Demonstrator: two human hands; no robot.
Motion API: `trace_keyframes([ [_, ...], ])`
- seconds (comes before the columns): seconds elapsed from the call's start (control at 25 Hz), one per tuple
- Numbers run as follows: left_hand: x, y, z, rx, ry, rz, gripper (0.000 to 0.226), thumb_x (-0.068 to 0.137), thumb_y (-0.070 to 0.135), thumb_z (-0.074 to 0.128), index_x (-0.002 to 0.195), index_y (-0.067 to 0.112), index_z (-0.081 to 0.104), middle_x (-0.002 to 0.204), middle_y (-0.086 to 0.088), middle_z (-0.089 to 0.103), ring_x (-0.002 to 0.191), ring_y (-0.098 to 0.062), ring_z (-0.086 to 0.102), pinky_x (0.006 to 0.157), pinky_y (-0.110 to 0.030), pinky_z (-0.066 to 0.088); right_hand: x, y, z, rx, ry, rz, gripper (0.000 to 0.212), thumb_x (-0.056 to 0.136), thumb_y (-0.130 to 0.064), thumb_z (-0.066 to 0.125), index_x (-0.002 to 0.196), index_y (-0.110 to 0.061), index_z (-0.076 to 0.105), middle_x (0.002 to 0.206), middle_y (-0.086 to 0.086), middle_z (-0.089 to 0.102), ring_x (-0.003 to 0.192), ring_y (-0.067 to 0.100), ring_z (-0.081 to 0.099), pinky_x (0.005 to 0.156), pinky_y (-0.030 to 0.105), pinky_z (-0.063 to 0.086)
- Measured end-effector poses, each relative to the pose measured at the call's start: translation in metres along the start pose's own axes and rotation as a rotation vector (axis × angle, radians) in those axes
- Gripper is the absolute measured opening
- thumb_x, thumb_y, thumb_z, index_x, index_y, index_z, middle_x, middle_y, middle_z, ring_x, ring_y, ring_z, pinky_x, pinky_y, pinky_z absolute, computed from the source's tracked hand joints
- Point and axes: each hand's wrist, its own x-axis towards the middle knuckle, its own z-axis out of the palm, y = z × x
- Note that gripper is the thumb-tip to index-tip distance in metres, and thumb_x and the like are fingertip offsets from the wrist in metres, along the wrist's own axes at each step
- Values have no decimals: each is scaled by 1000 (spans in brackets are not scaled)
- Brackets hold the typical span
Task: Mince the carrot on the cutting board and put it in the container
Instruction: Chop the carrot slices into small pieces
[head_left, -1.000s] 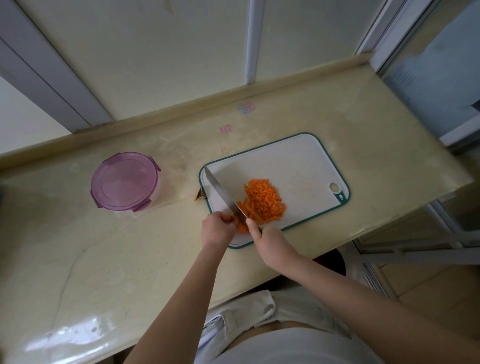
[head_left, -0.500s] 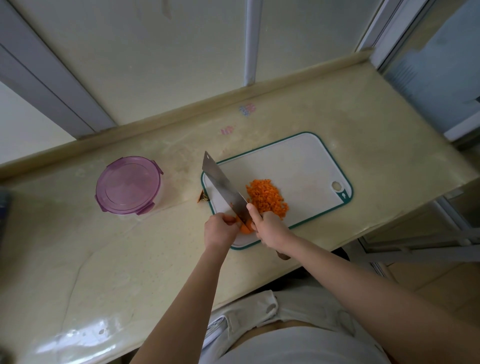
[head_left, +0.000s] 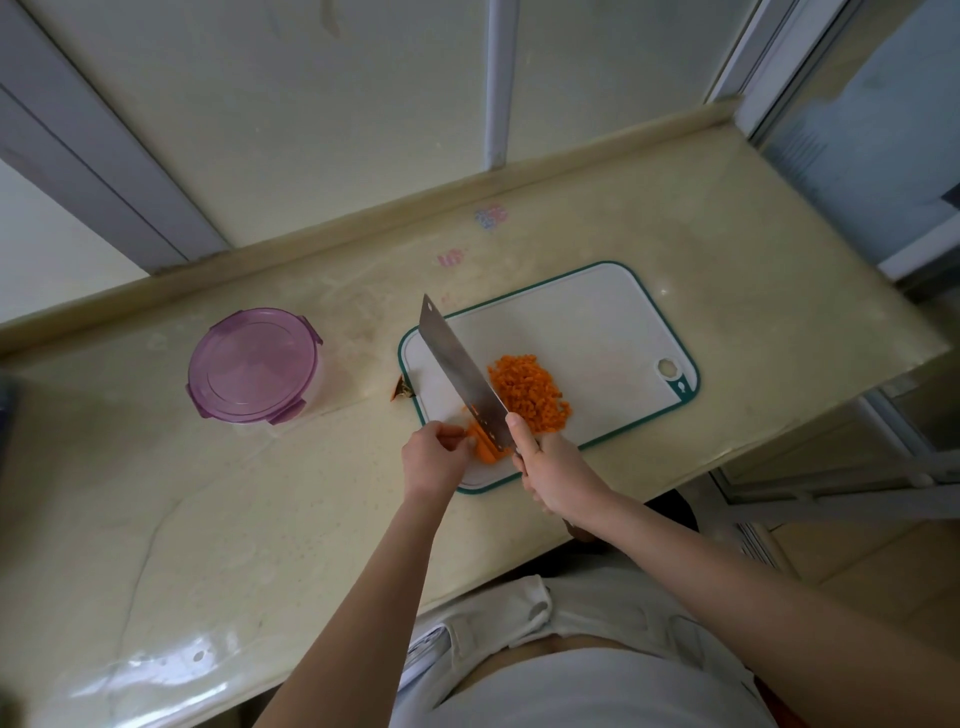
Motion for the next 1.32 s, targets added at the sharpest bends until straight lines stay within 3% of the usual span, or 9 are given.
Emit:
trace_keyframes([
  [0.6, 0, 4, 5, 14, 7, -71, 12, 83, 15, 65, 93, 7, 67, 86, -1, 62, 82, -15, 56, 68, -22, 40, -7, 13, 10, -51, 8, 39, 62, 97, -55, 27, 52, -13, 33, 48, 1, 36, 41, 13, 34, 46, 24, 28],
  [0.76, 1, 5, 4, -3, 3, -84, 12, 83, 12, 65, 92, 6, 70, 86, -1, 64, 81, -13, 54, 69, -21, 39, -6, 10, 8, -147, -41, 33, 51, 100, -51, 26, 57, -24, 31, 55, 4, 37, 48, 17, 36, 54, 29, 36],
  [0.92, 2, 7, 1, 2, -22, -81, 12, 84, 10, 63, 92, 6, 72, 86, -2, 66, 80, -12, 54, 69, -20, 40, -2, 8, 9, -143, -21, 47, 62, 96, -58, 25, 56, -13, 35, 53, 3, 40, 47, 17, 40, 52, 28, 36],
  [1.12, 0, 8, -1, -11, -18, -85, 14, 84, 8, 62, 91, 7, 73, 84, -1, 66, 77, -11, 54, 68, -19, 40, -7, 6, 9, -158, -32, -19, 47, 97, -53, 30, 63, -23, 39, 63, -1, 44, 55, 8, 40, 54, 16, 33],
  [1.32, -2, 9, -1, -32, -11, -94, 12, 83, 6, 63, 89, 6, 73, 79, -2, 65, 72, -10, 53, 62, -16, 39, -6, 5, 16, -176, -30, -40, 45, 97, -53, 30, 63, -24, 39, 65, 3, 47, 64, 22, 48, 62, 31, 41],
])
